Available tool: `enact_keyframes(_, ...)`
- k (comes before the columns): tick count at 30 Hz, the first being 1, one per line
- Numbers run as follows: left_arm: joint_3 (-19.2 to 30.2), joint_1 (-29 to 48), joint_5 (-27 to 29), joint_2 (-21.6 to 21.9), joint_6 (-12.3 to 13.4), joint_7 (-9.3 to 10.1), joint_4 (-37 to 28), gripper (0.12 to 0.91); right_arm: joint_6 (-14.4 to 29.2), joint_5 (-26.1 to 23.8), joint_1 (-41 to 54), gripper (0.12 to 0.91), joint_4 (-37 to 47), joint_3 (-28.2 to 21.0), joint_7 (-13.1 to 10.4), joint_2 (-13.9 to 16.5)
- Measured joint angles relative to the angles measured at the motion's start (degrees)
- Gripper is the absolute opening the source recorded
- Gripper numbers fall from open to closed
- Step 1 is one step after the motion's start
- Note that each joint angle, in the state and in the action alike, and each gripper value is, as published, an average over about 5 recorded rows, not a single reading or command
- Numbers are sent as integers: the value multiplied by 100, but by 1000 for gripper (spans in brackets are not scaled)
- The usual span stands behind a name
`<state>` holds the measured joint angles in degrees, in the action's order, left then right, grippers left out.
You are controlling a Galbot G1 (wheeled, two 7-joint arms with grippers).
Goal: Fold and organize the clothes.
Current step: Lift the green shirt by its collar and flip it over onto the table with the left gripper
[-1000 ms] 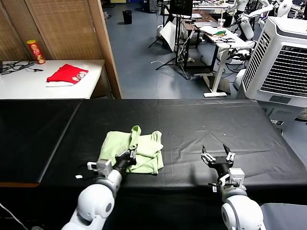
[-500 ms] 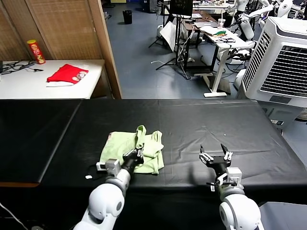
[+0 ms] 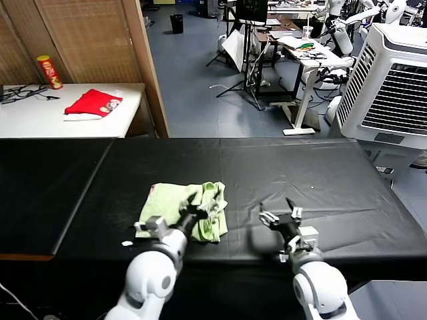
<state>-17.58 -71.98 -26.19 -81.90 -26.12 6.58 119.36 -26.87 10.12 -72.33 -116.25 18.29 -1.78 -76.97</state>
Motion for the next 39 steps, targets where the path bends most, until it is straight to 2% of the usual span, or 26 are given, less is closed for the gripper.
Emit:
enact_keyframes(3, -316, -108, 309, 378, 182, -88, 34, 798, -2, -50, 309, 798, 192, -406, 56, -55)
enact_keyframes(7, -772, -304, 541, 757, 339, -98, 31, 798, 37, -257, 777, 798, 581, -958, 70, -190)
enact_keyframes(11, -1090, -493, 706, 854, 408, -92, 27, 798, 90, -734, 1180, 798, 1091, -1387, 61, -370)
enact_keyframes(15, -1222, -650, 880, 823, 497, -101, -26, 798, -14, -1250, 1347, 798, 1510, -1585, 19, -526)
enact_keyframes(19, -1268, -739, 937, 763, 568, -117, -113, 798, -61, -1582, 1341, 798, 1679, -1597, -93, -579)
enact_keyframes(25, -1286, -740, 881, 691, 622, -152, -213, 798, 0, -1690, 1076, 798, 1513, -1383, -314, -600)
enact_keyframes(29, -1293, -701, 738, 645, 691, -216, -312, 798, 138, -1791, 792, 798, 1263, -1165, -548, -674)
enact_keyframes(32, -1295, -650, 528, 593, 769, -270, -427, 798, 370, -1593, 576, 798, 1055, -1026, -646, -724)
enact_keyframes(39, -1332, -507, -315, 490, 957, -318, -809, 798, 705, -825, 147, 798, 378, -794, -644, -679)
